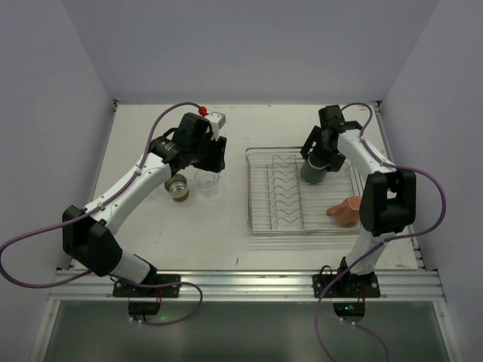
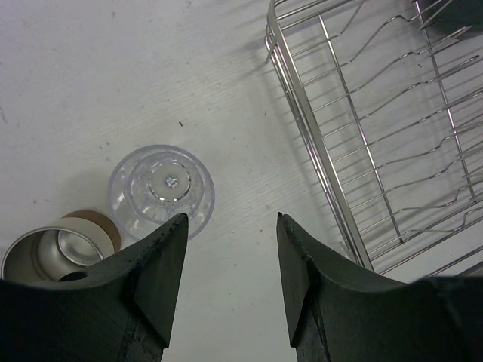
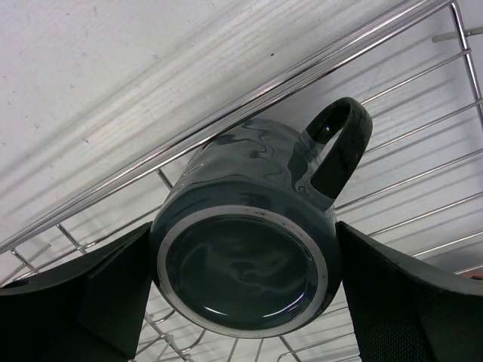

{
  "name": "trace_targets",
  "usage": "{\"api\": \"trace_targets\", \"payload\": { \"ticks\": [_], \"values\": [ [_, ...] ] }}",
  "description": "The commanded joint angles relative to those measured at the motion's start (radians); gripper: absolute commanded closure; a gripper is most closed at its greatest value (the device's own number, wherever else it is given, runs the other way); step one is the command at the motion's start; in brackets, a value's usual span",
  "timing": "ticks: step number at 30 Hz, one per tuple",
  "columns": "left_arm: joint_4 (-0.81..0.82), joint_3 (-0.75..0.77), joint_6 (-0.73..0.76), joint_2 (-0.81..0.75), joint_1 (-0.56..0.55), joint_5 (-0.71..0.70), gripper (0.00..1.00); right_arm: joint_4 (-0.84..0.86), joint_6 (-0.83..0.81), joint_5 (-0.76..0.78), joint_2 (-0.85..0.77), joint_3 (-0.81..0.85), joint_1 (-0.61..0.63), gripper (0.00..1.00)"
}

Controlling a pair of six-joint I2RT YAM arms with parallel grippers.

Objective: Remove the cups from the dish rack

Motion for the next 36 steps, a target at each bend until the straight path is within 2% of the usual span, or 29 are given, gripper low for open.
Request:
{"api": "trace_targets", "payload": {
  "ticks": [1,3,4,5,15,24,29,30,33,34,36],
  "values": [
    [-0.013,0.029,0.036,-0.031,-0.004,0.023,0.46,0.041,-0.008,0.017,-0.002,0.017,-0.002,0.47],
    [-0.013,0.027,0.034,-0.032,-0.005,0.021,0.46,0.041,-0.014,0.015,-0.004,0.015,-0.002,0.73],
    [-0.011,0.027,0.033,-0.034,-0.004,0.024,0.46,0.041,-0.014,0.014,-0.005,0.014,-0.002,0.97],
    [-0.013,0.027,0.031,-0.037,-0.004,0.024,0.46,0.042,-0.014,0.011,-0.008,0.012,-0.002,1.00],
    [-0.017,0.061,0.014,-0.075,-0.004,0.063,0.46,0.047,-0.017,-0.049,-0.178,-0.034,-0.009,1.00],
    [0.090,0.043,-0.020,-0.120,-0.004,0.234,0.45,0.025,-0.029,-0.158,-0.382,-0.087,-0.060,1.00],
    [0.318,-0.060,-0.087,-0.176,-0.004,0.472,0.42,0.045,-0.026,-0.305,-0.516,-0.143,-0.109,1.00],
    [0.363,-0.083,-0.104,-0.189,-0.004,0.506,0.41,0.053,-0.020,-0.387,-0.560,-0.164,-0.117,1.00],
    [0.597,-0.201,-0.191,-0.239,-0.005,0.636,0.35,0.080,0.003,-0.504,-0.611,-0.187,-0.137,1.00],
    [0.731,-0.232,-0.216,-0.248,-0.005,0.688,0.33,0.085,0.011,-0.570,-0.637,-0.190,-0.138,1.00],
    [0.824,-0.298,-0.283,-0.255,-0.005,0.724,0.32,0.099,0.032,-0.626,-0.657,-0.193,-0.143,1.00]
  ]
}}
